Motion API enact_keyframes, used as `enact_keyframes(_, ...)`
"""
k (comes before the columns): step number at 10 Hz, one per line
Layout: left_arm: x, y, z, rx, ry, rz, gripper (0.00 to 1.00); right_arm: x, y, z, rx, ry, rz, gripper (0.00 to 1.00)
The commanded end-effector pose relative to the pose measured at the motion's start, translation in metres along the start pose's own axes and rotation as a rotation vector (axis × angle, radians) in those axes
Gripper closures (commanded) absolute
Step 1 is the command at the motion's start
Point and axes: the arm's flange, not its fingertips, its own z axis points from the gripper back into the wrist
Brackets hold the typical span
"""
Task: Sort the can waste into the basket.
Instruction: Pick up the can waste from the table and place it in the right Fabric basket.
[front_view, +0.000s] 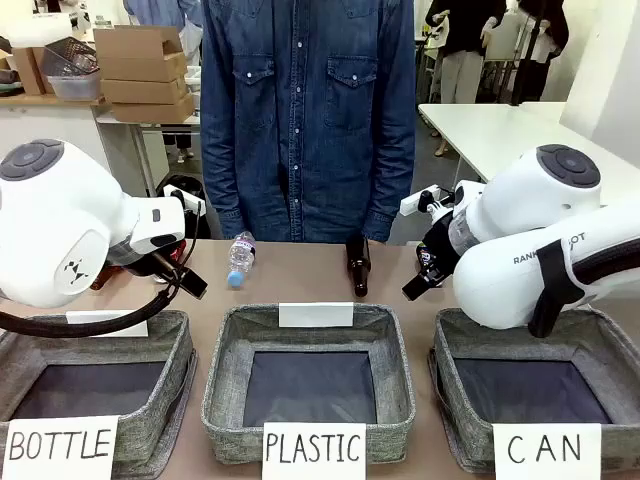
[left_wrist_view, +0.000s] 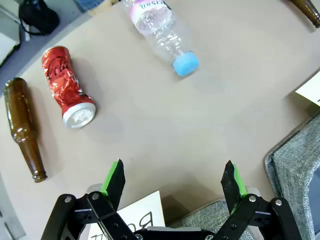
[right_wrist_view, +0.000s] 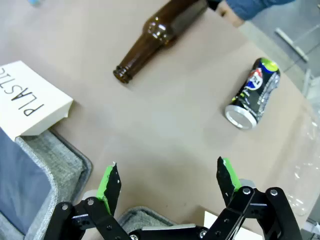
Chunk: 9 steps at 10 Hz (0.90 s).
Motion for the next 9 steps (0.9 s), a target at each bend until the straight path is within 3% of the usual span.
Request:
enact_keyframes(1,0.0000,0.0000,0.0001,0.000,0.000,0.000,0.00,0.0000,0.0000,0.0000,0.000,0.000,0.000,0.00)
enact_keyframes(9,0.0000,0.0000,0.0001,0.000,0.000,0.000,0.00,0.0000,0.0000,0.0000,0.000,0.000,0.000,0.00)
